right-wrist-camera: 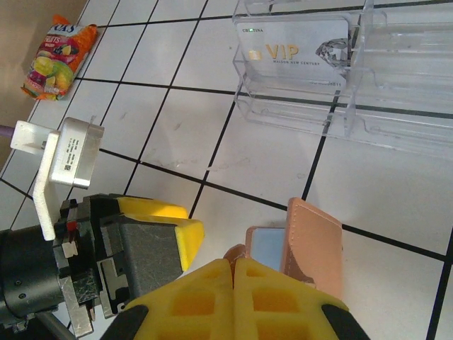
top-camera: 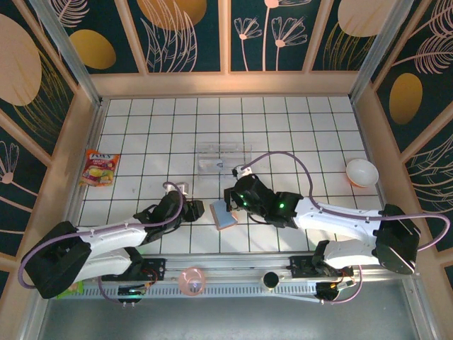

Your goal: Take the credit cards out of the card holder

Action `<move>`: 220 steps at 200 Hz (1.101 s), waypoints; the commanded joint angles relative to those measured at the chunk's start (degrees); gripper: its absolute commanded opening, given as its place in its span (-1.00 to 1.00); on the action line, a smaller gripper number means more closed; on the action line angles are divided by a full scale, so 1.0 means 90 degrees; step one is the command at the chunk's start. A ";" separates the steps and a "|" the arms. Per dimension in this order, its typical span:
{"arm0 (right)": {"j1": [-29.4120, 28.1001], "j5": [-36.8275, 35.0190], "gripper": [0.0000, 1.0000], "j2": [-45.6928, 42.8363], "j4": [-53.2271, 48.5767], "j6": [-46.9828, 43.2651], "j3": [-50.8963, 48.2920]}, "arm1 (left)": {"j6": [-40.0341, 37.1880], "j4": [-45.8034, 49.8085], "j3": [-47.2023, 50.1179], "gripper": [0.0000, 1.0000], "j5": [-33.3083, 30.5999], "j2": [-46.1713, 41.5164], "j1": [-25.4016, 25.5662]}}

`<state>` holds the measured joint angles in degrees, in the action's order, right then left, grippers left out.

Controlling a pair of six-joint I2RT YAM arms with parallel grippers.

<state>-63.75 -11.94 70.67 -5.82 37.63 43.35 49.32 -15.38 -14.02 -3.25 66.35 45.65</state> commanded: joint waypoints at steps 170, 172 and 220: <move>0.1487 -0.1077 0.03 -0.0406 -0.0704 0.0922 -0.1734 | -0.0279 0.0083 -0.0614 0.30 0.0480 0.0177 -0.0058; 0.1487 -0.1093 0.05 -0.0464 -0.0757 0.0903 -0.1707 | -0.0291 0.0094 -0.0616 0.31 0.0459 0.0148 -0.0059; 0.1336 -0.0708 0.12 -0.1392 -0.0826 0.0082 -0.1162 | -0.0360 0.0288 -0.0713 0.41 0.0186 -0.0264 -0.0059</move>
<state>-50.63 -19.38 60.51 -13.23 43.51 29.80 47.31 -14.98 -18.55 0.60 65.71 45.65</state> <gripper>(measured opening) 0.558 0.693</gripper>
